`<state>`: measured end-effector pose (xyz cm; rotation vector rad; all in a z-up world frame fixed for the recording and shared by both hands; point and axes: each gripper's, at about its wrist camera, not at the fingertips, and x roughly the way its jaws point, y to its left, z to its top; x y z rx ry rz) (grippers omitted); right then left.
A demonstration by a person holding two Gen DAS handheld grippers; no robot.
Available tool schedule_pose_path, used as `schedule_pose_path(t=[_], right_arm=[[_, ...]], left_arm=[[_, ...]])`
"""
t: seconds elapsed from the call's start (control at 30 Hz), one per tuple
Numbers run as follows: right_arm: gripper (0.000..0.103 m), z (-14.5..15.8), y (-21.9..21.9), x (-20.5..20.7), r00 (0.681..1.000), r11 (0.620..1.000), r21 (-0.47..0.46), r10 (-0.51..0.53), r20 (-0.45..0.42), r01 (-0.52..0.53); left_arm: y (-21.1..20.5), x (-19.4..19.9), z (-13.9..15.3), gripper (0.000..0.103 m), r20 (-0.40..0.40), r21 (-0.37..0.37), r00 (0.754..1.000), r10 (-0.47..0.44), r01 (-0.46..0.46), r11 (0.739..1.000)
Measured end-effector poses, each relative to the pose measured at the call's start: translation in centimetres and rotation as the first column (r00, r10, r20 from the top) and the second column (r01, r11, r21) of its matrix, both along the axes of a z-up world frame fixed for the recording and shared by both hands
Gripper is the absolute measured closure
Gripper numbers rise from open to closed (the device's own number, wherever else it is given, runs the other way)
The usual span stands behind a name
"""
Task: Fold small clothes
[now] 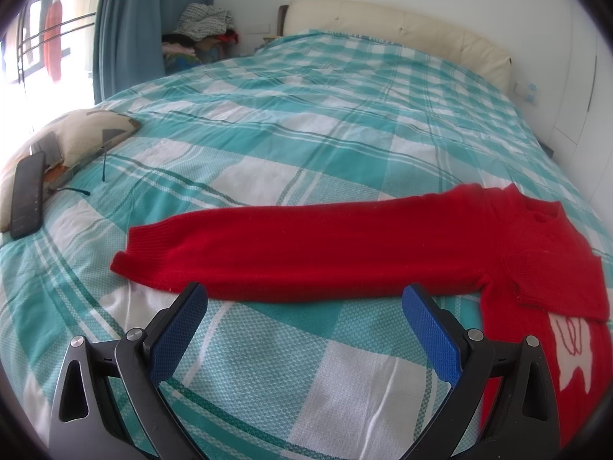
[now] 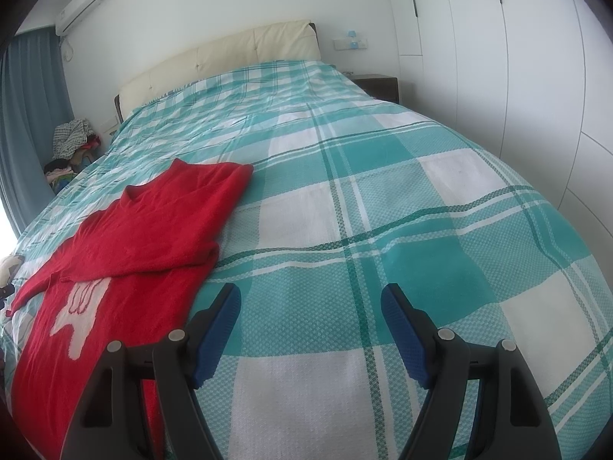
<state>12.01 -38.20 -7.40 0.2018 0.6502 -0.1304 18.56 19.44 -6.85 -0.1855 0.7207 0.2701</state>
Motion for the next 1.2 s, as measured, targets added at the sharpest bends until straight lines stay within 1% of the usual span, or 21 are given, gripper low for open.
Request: schedule_pose_path(t=[0.5,0.57,0.6,0.67,0.73,0.77,0.8,0.87,0.93,0.97,1.0,1.03,1.07,1.13,1.17,1.2], right_arm=[[0.028,0.0,0.0,0.0,1.000,1.000,0.000,0.000,0.000,0.000],[0.028,0.0,0.0,0.0,1.000,1.000,0.000,0.000,0.000,0.000],[0.028,0.0,0.0,0.0,1.000,1.000,0.002,-0.001,0.000,0.001],[0.028,0.0,-0.1,0.0,1.000,1.000,0.008,-0.005,0.003,0.005],[0.028,0.2,-0.3,-0.1,1.000,1.000,0.021,-0.006,0.008,0.006],[0.028,0.2,-0.4,-0.2,1.000,1.000,0.030,-0.005,0.010,0.005],[0.028,0.3,-0.5,-0.1,1.000,0.999,0.040,-0.004,0.011,0.004],[0.028,0.4,-0.6,0.0,1.000,0.998,0.059,-0.001,0.016,0.000],[0.028,0.4,-0.5,0.0,1.000,0.998,0.061,0.004,0.018,-0.005],[0.028,0.4,-0.3,0.1,1.000,0.998,0.058,0.009,0.018,-0.010],[0.028,0.4,-0.1,0.1,1.000,0.998,0.054,0.014,0.016,-0.015],[0.028,0.4,0.1,0.1,1.000,0.999,0.048,0.018,0.015,-0.019],[0.028,0.4,0.2,0.1,1.000,0.999,0.043,0.022,0.014,-0.023],[0.028,0.4,0.5,0.1,1.000,0.999,0.030,0.029,0.013,-0.029],[0.028,0.4,0.6,0.1,0.999,0.999,0.022,0.031,0.013,-0.031],[0.028,0.4,0.7,0.1,0.999,0.999,0.014,0.032,0.013,-0.032]], left_arm=[[0.0,0.0,0.1,0.001,-0.001,0.000,1.000,-0.001,0.001,1.000],[0.3,0.0,0.2,0.001,-0.001,-0.031,1.000,-0.012,0.012,0.999],[1.0,-0.2,0.6,0.001,0.007,-0.069,1.000,-0.023,0.023,0.997],[3.7,-0.8,1.6,0.001,0.049,-0.169,0.999,-0.009,0.017,0.985],[7.4,-1.6,1.9,0.001,0.071,-0.279,0.996,0.055,-0.033,0.960],[9.5,-1.8,1.9,0.001,0.061,-0.326,0.994,0.093,-0.068,0.943],[11.4,-2.0,1.6,0.001,0.043,-0.358,0.990,0.136,-0.112,0.927],[14.9,-2.0,0.7,0.002,-0.027,-0.373,0.976,0.216,-0.211,0.904],[17.3,-1.6,-0.5,0.003,-0.103,-0.383,0.964,0.246,-0.266,0.884],[18.0,-1.3,-1.1,0.003,-0.126,-0.403,0.964,0.234,-0.266,0.876],[18.3,-1.0,-1.6,0.006,-0.144,-0.426,0.968,0.207,-0.249,0.870],[18.5,-0.4,-2.2,0.011,-0.164,-0.440,0.970,0.179,-0.235,0.867],[18.5,0.1,-2.8,0.014,-0.189,-0.443,0.968,0.167,-0.236,0.865],[18.7,1.0,-3.9,0.029,-0.230,-0.445,0.956,0.181,-0.269,0.854],[18.8,1.3,-4.3,0.033,-0.238,-0.447,0.952,0.192,-0.282,0.849],[18.8,1.6,-4.6,0.052,-0.240,-0.442,0.949,0.202,-0.293,0.848]])
